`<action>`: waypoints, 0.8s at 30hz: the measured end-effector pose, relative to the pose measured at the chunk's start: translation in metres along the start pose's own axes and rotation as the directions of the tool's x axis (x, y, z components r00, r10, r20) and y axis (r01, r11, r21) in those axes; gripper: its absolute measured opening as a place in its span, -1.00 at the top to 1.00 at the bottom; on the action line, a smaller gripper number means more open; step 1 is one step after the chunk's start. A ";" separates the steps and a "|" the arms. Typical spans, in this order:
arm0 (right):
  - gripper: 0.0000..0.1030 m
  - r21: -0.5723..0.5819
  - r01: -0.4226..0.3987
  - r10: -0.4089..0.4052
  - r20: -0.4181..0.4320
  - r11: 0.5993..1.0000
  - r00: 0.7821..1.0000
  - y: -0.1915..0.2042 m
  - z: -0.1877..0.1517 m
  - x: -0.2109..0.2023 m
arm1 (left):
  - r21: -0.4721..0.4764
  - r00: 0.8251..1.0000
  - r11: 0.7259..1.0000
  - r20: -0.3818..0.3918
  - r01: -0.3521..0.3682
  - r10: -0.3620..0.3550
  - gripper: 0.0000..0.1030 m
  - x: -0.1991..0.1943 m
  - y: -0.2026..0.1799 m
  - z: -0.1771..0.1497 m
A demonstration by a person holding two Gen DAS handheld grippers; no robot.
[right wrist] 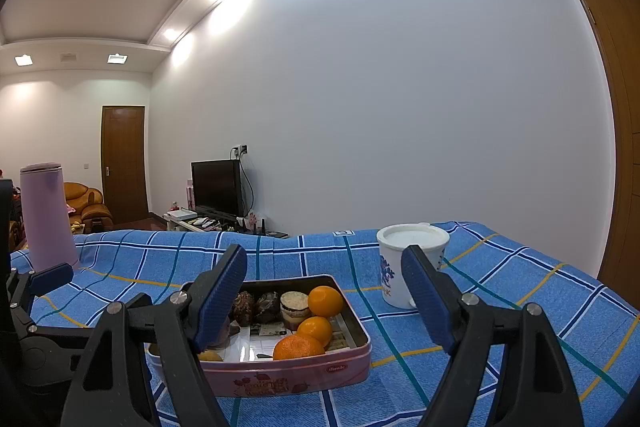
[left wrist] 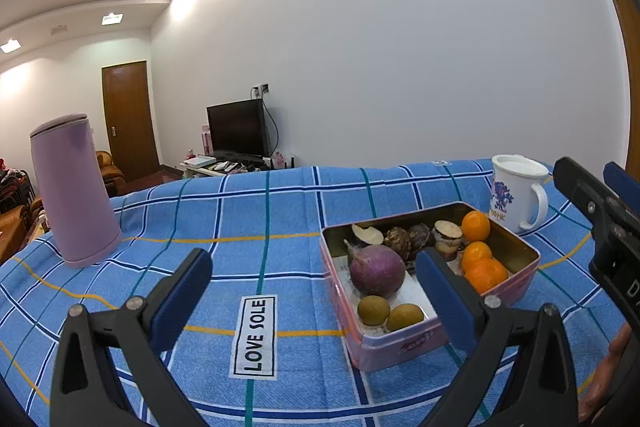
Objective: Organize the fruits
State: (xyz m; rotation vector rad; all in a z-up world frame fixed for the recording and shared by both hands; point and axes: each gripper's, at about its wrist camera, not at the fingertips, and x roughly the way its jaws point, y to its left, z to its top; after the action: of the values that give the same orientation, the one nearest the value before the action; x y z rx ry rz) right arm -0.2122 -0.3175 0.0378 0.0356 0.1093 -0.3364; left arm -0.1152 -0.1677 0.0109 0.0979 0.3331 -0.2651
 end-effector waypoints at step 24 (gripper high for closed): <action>-0.57 0.005 0.011 -0.011 -0.005 1.000 1.000 -0.001 0.000 -0.002 | 0.000 1.000 1.000 -0.001 -0.004 0.004 -1.00 0.000 0.002 0.000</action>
State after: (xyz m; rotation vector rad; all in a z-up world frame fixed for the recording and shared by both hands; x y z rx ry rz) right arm -0.2141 -0.3183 0.0383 0.0405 0.1137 -0.3478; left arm -0.1148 -0.1661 0.0109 0.0988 0.3339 -0.2608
